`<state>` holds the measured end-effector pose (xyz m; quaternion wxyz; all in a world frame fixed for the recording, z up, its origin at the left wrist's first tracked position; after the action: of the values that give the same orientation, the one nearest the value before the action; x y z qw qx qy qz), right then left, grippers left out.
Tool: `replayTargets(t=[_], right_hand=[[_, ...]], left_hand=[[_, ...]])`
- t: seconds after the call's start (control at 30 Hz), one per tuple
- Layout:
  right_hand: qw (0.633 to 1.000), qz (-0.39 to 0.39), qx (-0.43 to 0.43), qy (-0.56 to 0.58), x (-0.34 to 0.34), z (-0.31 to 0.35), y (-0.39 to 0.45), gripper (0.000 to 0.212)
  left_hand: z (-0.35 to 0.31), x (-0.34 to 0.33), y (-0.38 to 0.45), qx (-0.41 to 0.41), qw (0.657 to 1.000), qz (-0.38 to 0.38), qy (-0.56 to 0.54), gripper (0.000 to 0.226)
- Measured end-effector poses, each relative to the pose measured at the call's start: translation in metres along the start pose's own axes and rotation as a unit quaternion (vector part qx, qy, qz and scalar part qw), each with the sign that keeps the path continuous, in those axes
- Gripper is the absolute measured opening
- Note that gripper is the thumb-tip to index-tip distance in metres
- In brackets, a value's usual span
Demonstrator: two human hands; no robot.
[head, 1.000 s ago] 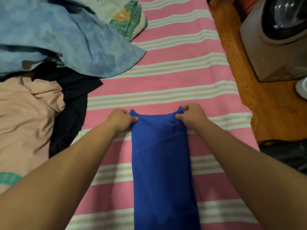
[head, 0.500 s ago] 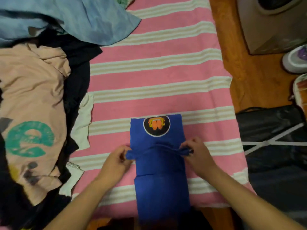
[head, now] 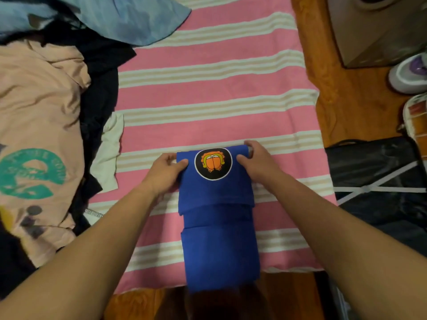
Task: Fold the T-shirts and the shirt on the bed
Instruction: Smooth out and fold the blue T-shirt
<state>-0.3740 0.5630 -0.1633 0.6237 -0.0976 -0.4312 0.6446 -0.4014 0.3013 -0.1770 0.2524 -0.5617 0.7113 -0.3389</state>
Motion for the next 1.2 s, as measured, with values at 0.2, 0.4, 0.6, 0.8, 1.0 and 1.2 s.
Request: replayTargets(t=[0.2, 0.4, 0.6, 0.8, 1.0, 1.2], right_hand=[[0.998, -0.044, 0.011, 0.045, 0.003, 0.008, 0.001, 0.053], [0.997, -0.072, -0.022, 0.002, -0.018, -0.033, -0.062, 0.06], [0.986, -0.027, -0.112, 0.121, -0.036, -0.058, -0.062, 0.013], [0.991, 0.037, -0.063, -0.113, -0.029, -0.062, -0.064, 0.025], [0.988, -0.094, 0.024, -0.122, -0.015, -0.072, -0.092, 0.021], [0.875, 0.007, 0.235, -0.423, -0.065, -0.088, -0.127, 0.047]], left_hand=[[-0.004, -0.005, 0.001, -0.013, 0.993, -0.057, -0.102, 0.042], [0.047, -0.002, -0.051, 0.043, 0.989, -0.122, 0.075, 0.019], [0.075, -0.009, -0.058, 0.087, 0.992, -0.094, 0.021, 0.009], [0.077, 0.0, -0.045, 0.046, 0.947, -0.058, 0.314, 0.015], [0.072, 0.002, -0.085, -0.137, 0.898, -0.1, 0.406, 0.019], [0.117, -0.028, -0.115, -0.297, 0.736, -0.002, 0.609, 0.042]])
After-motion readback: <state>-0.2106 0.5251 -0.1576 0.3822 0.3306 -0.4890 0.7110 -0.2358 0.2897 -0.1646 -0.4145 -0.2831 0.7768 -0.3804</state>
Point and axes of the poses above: each hand's wrist, its own y-axis towards the middle knuckle, its own x-axis out of the back of the hand, z = x × y, the point moved 6 cm from there along y, towards the middle knuckle, and after that the axes turned 5 degrees about z, right-handed, at the moved point
